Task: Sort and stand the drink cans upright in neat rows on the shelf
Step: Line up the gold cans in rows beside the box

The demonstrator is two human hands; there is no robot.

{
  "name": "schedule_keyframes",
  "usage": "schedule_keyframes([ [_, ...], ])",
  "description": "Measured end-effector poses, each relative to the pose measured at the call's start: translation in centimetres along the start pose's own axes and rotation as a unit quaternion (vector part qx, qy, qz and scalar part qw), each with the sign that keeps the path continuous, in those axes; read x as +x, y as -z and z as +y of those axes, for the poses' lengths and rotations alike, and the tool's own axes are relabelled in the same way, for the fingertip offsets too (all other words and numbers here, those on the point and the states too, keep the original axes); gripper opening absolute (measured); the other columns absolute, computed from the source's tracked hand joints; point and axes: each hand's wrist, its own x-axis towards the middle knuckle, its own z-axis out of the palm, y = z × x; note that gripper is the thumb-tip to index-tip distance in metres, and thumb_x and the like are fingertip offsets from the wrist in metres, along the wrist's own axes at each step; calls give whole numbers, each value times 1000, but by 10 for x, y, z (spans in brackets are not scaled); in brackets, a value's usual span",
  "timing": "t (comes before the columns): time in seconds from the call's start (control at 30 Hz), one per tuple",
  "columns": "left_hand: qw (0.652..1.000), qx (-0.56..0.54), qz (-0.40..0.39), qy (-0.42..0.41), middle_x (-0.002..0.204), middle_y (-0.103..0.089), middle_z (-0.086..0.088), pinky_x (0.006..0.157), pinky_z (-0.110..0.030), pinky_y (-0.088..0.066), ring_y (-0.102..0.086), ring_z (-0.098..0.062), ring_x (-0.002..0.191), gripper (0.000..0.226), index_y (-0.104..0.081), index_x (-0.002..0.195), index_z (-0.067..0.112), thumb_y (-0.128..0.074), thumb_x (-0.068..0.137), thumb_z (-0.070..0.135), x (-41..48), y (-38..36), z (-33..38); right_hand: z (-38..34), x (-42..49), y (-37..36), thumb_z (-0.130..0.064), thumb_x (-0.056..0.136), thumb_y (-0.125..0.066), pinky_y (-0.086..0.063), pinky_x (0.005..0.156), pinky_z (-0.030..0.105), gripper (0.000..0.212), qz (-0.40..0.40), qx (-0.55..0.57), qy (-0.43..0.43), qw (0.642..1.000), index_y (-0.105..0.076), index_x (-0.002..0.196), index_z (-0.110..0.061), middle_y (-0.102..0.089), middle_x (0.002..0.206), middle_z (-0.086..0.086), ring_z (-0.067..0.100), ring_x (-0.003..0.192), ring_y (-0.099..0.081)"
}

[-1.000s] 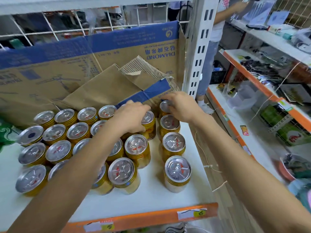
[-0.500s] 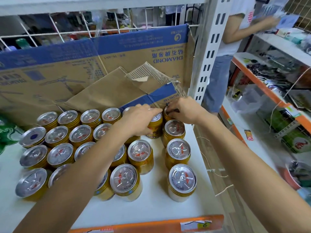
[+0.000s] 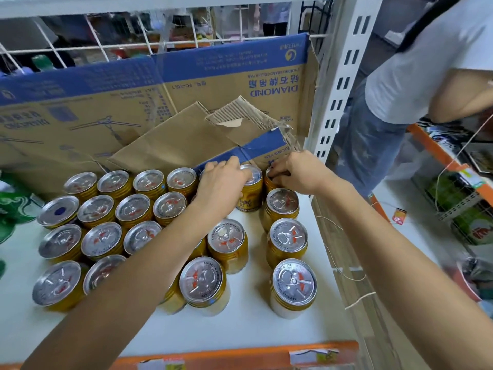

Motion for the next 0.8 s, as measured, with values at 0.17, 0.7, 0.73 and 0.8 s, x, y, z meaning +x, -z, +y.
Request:
schedule_keyframes([
  [0.17, 998, -65, -12, 6, 118, -48, -6, 90, -42, -49, -48, -27, 111, 51, -51, 130, 21, -70, 84, 33, 1, 0, -2, -3, -1, 0, -21, 89, -58, -44, 97, 34, 26, 4, 1, -7, 1000, -71, 111, -26, -66, 120, -4, 23, 114, -56],
  [0.7, 997, -53, 56, -4, 113, -57, -1, 91, -36, -39, -48, -23, 112, 45, -60, 118, 18, -67, 82, 44, -4, -6, -2, -9, -5, 5, -19, 89, -57, -46, 93, 29, 26, 2, -15, -22, 1000, -71, 111, -24, -68, 116, -4, 23, 108, -60],
  [0.73, 997, -45, 54, -19, 116, -57, 1, 96, -36, -36, -43, -22, 118, 45, -60, 119, 19, -67, 82, 44, -5, -4, -4, -10, -5, 5, -19, 89, -57, -45, 93, 29, 27, 0, -15, -24, 1000, -70, 112, -24, -68, 116, -4, 23, 107, -60],
  [0.8, 994, -89, 41, -45, 124, -56, 3, 102, -37, -33, -36, -20, 125, 46, -61, 122, 21, -67, 83, 44, -10, 4, -11, -13, -8, 7, -20, 89, -57, -45, 91, 30, 27, -9, -14, -27, 999, -69, 113, -22, -68, 116, -2, 25, 107, -59],
])
